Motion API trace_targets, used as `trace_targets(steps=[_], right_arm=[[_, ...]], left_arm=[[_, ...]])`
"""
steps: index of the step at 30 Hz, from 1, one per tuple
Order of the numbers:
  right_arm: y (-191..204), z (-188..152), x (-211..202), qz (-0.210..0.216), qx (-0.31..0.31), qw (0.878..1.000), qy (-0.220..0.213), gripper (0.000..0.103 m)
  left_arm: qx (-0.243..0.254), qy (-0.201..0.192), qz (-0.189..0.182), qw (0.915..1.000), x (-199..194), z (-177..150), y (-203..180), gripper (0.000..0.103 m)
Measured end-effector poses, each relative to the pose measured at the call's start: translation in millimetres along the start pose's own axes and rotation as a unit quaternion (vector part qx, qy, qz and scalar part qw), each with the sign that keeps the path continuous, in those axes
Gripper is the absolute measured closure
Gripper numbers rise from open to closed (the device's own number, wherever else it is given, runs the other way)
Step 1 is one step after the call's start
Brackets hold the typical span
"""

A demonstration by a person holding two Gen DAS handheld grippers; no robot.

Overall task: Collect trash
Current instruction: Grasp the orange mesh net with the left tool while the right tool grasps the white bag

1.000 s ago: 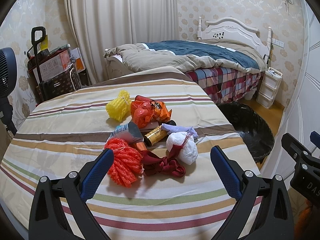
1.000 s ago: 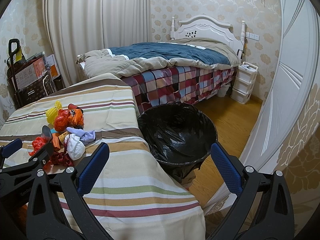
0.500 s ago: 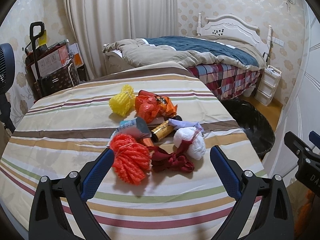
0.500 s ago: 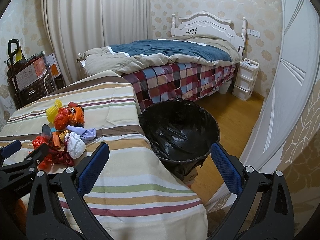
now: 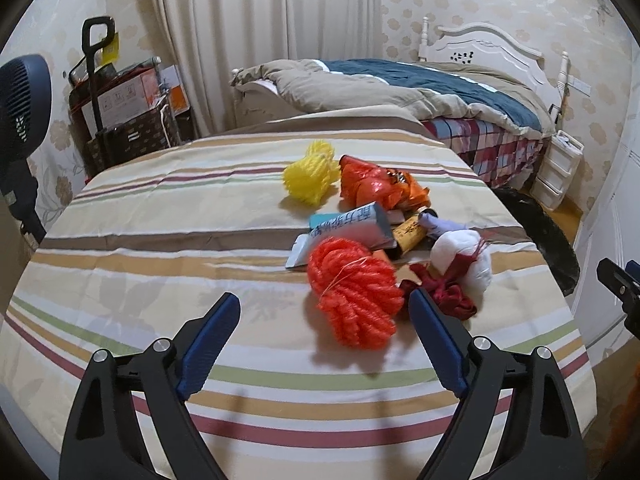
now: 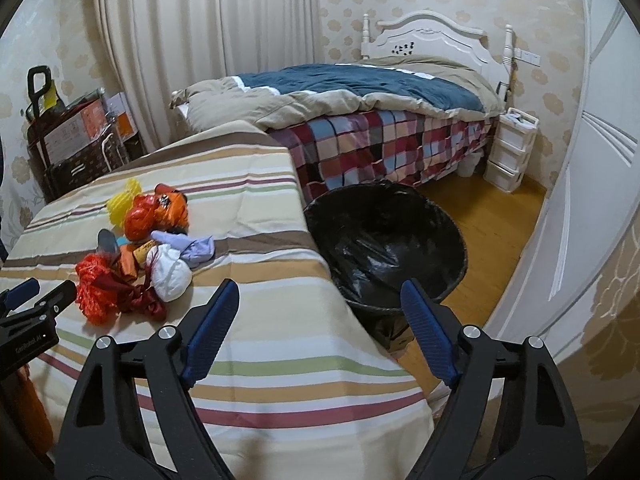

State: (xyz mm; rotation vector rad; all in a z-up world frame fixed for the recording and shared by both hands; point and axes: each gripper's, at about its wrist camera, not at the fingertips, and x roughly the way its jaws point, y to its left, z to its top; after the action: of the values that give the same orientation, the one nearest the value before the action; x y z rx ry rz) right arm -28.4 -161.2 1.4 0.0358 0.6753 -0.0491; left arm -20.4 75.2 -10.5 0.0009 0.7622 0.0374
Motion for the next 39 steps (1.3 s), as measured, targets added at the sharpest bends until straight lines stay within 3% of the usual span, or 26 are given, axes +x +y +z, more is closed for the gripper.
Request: trace_targets(steps=[10,14,16,18,20,26,39], right_arm=[[5,0,3,0.002,-0.004,1.000,0.011,0.022],[9,-3,6,0.005,-0.006,1.000,0.020,0.022],[9,-3,7,0.006,-0.008,1.000,0.022,0.022],[8,-3,8,0.008,-0.008,1.000,0.024,0.022],[8,-3,11,0.009,-0.008,1.000,0.026,0.022],[13,-5,13,0.014,-0.013,0.999,0.032,0.022],[55,-4,16,0.047,-0.053,0.997,0.031,0.022]], left_arm=[[-0.018,0.025,-0.001,0.9995,20,2,0,0.017],[-0.001,0.030,0.010,0.9995,28,2,-5,0.017],[-0.001,0.031,0.000,0.9995,29,1,-3,0.022],[-0.005,0.036,-0.036,0.9987,30,-1,0,0.046],[-0.013,0.045,-0.064,0.9969,32,-3,3,0.056],[-0.001,0.036,-0.072,0.9968,22,-7,5,0.064],[-0.005,0.013,-0.059,0.9982,-5,-13,36,0.067]])
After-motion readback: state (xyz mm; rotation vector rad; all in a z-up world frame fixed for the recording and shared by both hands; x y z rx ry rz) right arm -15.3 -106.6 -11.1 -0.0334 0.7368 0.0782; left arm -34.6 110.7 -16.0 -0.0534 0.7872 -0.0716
